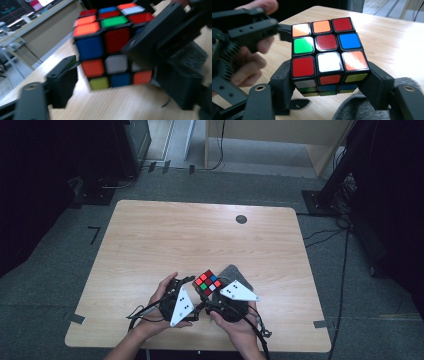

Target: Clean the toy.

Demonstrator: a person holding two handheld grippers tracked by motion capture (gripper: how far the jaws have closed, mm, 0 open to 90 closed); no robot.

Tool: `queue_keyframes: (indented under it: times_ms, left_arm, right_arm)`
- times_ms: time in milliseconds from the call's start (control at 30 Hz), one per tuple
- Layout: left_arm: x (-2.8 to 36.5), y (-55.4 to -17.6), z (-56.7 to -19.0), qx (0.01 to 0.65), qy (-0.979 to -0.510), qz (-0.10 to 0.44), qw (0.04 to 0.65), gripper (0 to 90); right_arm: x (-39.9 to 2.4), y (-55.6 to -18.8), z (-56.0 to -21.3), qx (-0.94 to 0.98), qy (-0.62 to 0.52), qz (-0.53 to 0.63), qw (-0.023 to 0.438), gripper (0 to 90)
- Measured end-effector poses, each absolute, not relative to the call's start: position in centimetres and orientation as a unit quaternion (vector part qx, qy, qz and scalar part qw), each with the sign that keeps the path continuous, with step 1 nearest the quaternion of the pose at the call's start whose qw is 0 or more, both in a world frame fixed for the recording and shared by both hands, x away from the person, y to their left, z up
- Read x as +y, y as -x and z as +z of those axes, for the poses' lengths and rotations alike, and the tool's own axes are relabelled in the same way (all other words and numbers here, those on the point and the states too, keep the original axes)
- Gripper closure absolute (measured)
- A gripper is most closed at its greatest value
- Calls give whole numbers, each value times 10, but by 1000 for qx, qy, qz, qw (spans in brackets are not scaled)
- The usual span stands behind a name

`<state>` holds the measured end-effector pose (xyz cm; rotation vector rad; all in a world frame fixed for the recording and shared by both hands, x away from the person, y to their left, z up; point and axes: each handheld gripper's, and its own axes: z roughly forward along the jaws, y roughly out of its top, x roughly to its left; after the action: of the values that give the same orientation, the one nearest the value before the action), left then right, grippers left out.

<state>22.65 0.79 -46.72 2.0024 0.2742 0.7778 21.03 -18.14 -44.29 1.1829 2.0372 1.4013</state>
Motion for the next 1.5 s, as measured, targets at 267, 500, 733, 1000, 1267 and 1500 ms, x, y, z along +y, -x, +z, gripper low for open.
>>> queue_keyframes:
  times_ms: [267,500,733,1000,1267,1500]
  left_arm:
    - [19,-233,-464,146,-801,285,506,342]
    - [44,-248,-461,192,-792,267,514,345]
    - [58,-254,-458,216,-782,244,532,345]
    - [69,-256,-453,223,-772,221,553,345]
    - [72,-256,-452,222,-770,214,559,345]
    - [71,-256,-454,217,-774,213,555,345]
  right_arm:
    - [-185,-212,-444,718,-415,532,175,288]
    - [-221,-221,-434,692,-419,542,227,247]
    - [-222,-248,-490,791,-437,375,208,228]
    - [-219,-255,-515,826,-422,329,177,231]
    - [-232,-255,-518,809,-434,354,178,417]
    - [-252,-259,-517,788,-456,364,199,761]
